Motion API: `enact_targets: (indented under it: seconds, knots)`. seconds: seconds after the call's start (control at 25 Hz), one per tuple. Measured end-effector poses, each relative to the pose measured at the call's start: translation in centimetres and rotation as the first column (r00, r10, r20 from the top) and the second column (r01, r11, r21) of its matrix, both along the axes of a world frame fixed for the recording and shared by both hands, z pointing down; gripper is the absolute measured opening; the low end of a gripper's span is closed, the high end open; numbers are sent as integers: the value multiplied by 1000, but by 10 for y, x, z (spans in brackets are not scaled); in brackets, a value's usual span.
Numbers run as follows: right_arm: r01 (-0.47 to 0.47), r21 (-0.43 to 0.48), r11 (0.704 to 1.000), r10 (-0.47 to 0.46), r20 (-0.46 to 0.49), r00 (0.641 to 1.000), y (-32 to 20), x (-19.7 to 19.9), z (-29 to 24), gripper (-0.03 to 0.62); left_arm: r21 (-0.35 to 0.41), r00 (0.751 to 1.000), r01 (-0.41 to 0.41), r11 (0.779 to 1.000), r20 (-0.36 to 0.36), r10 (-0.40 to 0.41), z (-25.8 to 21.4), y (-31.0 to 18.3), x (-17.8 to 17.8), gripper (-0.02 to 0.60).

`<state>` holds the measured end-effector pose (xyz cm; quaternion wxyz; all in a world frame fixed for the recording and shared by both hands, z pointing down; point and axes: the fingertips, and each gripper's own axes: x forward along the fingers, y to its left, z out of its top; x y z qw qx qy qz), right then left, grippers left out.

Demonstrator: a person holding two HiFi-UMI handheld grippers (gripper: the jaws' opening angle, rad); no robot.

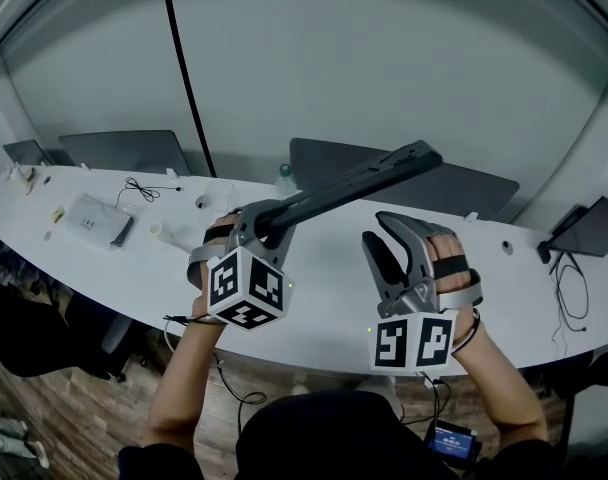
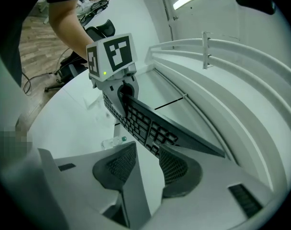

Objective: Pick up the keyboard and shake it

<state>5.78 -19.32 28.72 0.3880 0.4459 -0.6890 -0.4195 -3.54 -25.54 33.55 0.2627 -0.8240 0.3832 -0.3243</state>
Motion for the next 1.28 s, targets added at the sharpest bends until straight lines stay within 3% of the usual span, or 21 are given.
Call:
enact_targets:
  seconds: [0.24,0.52,0.72,0.92,1.08,1.28]
  knots:
    - [11,-74,997,-3,100,995,-12,-1,5,162,-41,987,-24,999,-161,17,-15,4,-2,79]
    - [40,-161,986,-9,190,982,-20,2,14,162,-45,954,-60,997,-295,44,-30,9,2,78]
    - [88,-208,974,-25,286,958,-20,-2,14,161,-72,925,-96,993,-374,62,-35,14,2,78]
    - [167,-299,940,-39,391,920,-19,-12,25,161,-109,887,-150,983,-454,85,-38,20,2,78]
    - [196,-304,932,-69,382,922,-15,-15,28,163,-139,851,-193,971,-517,95,-38,23,4,78]
    - [241,-348,906,-69,440,895,-10,-19,35,163,-147,836,-210,967,-540,100,-37,26,2,78]
